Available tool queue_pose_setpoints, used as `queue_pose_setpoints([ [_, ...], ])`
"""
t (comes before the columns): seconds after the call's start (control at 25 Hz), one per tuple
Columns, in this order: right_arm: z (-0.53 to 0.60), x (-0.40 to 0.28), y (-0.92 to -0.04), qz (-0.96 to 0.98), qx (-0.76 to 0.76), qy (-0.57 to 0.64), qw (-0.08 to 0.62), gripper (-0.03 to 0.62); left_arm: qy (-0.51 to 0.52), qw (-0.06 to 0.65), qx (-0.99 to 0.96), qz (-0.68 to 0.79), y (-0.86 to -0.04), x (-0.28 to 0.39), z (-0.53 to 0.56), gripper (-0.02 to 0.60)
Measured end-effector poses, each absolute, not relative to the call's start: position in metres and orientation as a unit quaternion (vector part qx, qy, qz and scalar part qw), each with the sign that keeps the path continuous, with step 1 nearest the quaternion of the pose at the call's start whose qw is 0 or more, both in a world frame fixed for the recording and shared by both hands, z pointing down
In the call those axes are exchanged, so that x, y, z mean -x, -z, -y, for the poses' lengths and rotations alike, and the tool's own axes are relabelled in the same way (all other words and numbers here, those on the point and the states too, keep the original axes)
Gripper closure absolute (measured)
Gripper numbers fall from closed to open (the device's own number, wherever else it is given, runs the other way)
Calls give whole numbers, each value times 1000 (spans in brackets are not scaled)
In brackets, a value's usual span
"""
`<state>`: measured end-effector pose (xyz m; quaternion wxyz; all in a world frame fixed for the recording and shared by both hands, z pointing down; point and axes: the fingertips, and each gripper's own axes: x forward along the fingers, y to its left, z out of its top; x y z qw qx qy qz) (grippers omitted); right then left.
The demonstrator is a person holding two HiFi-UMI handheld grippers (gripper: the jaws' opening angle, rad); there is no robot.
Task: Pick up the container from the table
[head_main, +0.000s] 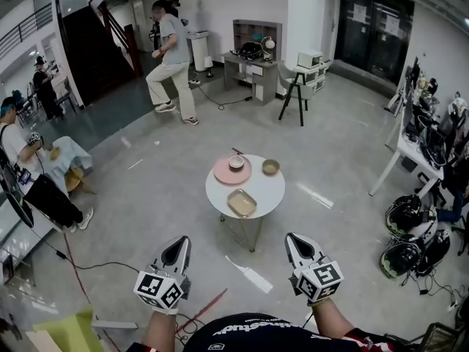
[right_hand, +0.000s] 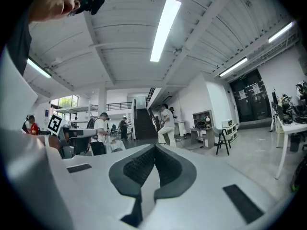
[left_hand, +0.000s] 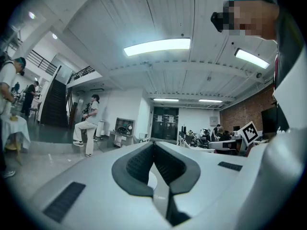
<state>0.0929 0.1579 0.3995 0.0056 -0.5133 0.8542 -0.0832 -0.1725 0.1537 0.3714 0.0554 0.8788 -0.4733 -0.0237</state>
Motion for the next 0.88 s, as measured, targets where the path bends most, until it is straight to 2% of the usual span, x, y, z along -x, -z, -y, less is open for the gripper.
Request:
queue_pose_setpoints([
  [0.88, -160, -162, -417, -880, 466, 94, 4, 578, 26, 42, -857, 512, -370, 95, -174, 557],
])
